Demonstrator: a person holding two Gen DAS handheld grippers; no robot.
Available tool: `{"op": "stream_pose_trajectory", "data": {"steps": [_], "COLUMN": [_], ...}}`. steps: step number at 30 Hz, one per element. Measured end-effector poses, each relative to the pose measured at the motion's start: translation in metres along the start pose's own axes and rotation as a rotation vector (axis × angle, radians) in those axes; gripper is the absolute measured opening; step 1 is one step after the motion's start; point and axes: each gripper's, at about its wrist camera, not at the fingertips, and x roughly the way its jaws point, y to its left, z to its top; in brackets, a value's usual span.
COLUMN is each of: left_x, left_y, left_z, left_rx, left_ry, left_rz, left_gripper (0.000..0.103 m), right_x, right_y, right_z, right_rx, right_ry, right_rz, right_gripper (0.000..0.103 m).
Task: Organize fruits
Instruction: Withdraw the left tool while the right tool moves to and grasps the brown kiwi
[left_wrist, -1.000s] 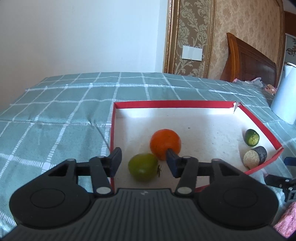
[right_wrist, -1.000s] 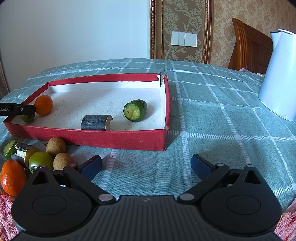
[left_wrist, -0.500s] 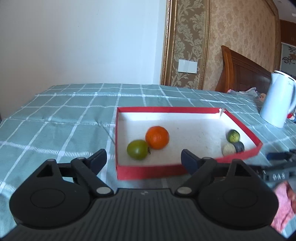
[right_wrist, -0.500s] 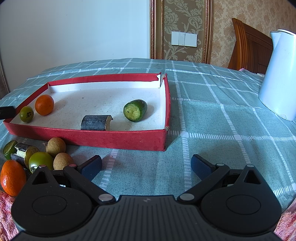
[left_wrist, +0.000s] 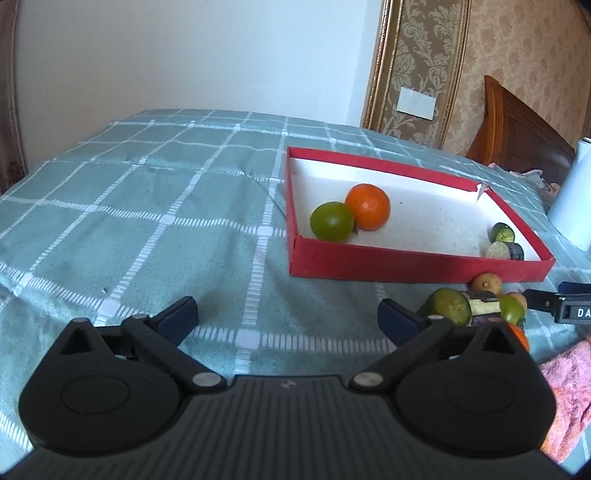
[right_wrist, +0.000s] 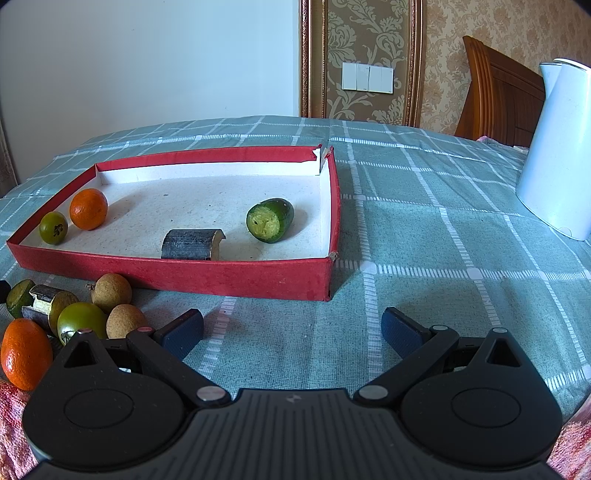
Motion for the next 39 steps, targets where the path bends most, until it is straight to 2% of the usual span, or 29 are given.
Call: {"op": "stream_pose_trajectory", "data": {"steps": [4,6,9,13,18,25,29,31,37,38,39], "left_x": [0.003,0.005,0.005,0.003,0.002,0.000,0.000,0.000,-0.001,-0.001,-0.001], "left_y": [-0.010,-0.015,-0.012,-0.008,-0.007,-0.002,-0.001,-0.001,-0.001,-0.001,-0.001], "left_z": [-0.002,-0.003,-0.004,-0.003,-0.003,-0.003,-0.003,-0.003,-0.003,-0.003,-0.003], "left_rx": [0.065,0.096,0.083,0.062,0.053,0.027,0.023,0.022,0.018,0.018,0.017], "left_ry": [0.021,0.031,0.026,0.018,0.014,0.004,0.002,0.001,-0.001,-0.001,-0.001], "left_rz": [0.038,0.059,0.048,0.030,0.021,0.001,-0.003,-0.004,-0.006,-0.007,-0.007], "left_gripper": [0.103,0.103,0.103,0.103,0.103,0.103,0.103,0.103,0.103,0.103,0.103], "right_x": [0.000,-0.004,-0.020,-0.049,-0.055,-0.033,-0.024,-0.019,-0.013,-0.013,-0.013], "right_y": [-0.001,-0.005,-0.006,0.006,0.029,0.051,0.054,0.054,0.050,0.048,0.046], "right_z": [0.000,-0.001,-0.006,-0.013,-0.014,-0.014,-0.011,-0.008,-0.006,-0.006,-0.005], "right_rx": [0.008,0.019,0.017,-0.071,-0.228,-0.354,-0.380,-0.386,-0.411,-0.399,-0.385], "right_ry": [-0.004,-0.018,-0.078,-0.180,-0.174,-0.107,-0.109,-0.101,-0.104,-0.100,-0.091], "right_rz": [0.009,0.060,0.125,0.152,0.160,0.150,0.149,0.168,0.222,0.238,0.271], "right_gripper": [0.103,0.103,0.103,0.103,0.102,0.085,0.081,0.075,0.074,0.071,0.058]}}
